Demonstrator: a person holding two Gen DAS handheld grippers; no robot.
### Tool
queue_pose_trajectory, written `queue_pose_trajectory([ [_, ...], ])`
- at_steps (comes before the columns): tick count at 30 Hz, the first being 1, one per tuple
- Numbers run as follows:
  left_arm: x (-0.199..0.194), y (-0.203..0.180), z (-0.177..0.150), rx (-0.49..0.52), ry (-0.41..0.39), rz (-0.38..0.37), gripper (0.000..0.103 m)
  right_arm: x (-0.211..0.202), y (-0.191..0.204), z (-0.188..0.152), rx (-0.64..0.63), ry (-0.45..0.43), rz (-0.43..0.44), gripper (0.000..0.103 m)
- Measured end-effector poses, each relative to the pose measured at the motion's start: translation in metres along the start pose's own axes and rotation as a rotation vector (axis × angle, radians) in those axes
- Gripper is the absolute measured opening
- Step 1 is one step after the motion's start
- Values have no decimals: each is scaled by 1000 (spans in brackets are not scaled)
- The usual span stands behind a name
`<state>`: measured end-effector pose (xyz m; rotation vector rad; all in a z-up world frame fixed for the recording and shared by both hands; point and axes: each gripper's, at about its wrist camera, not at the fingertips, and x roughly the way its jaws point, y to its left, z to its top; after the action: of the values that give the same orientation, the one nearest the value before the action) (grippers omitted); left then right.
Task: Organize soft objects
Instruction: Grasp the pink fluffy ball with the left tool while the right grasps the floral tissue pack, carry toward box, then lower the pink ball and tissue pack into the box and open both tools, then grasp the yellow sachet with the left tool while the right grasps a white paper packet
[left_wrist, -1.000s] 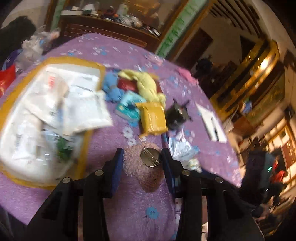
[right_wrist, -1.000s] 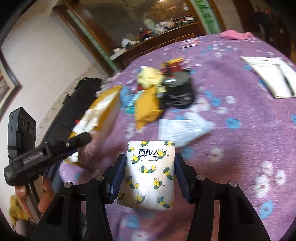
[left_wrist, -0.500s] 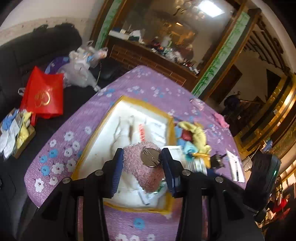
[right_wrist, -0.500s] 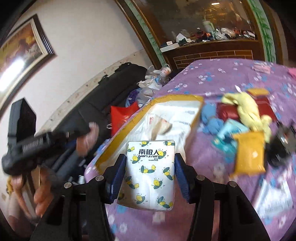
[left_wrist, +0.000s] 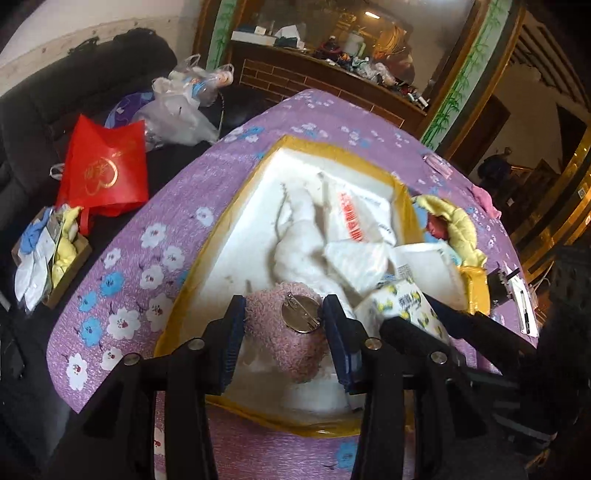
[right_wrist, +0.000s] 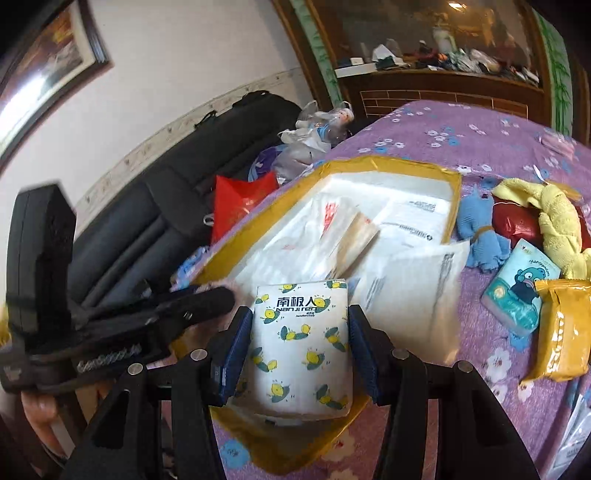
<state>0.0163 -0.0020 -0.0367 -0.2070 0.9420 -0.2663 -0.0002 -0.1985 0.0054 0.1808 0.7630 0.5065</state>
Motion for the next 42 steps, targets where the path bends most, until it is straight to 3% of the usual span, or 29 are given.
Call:
queue_pose_trajectory([
  [2,2,1,-1,-3,3,-14,44,-2,1,-1,-5,-3,7,56],
  [6,-6,6,-2,-31,-47,-27,57,-13,-9,2,59,-42,66,75],
  [8,-12,11,0,-68,-86,-3,70,-23,-15,2,76,-67,79,81],
  [14,-35,13,1,-140,-139,-94,71,-45,-37,-5,131,-94,150,81],
  [19,-45,-30,-10,-42,-144,-213,71,-79,-68,-30,173,-125,158,84],
  [25,-30,-97,-18,88,-75,-299,71,-125,-124,-73,258,-134,63,85],
  [31,-10,-141,-26,172,0,-309,71,-173,-186,-103,402,-170,-107,86],
  [35,-3,-160,-33,216,30,-302,71,-177,-204,-112,456,-150,-233,86],
  [37,-3,-165,-35,232,34,-292,71,-171,-215,-114,515,-123,-219,85],
  [40,0,-171,-34,250,38,-283,71,-152,-228,-113,591,-72,-144,72],
  [42,4,-174,-34,254,48,-279,71,-142,-228,-110,585,-61,-148,68],
])
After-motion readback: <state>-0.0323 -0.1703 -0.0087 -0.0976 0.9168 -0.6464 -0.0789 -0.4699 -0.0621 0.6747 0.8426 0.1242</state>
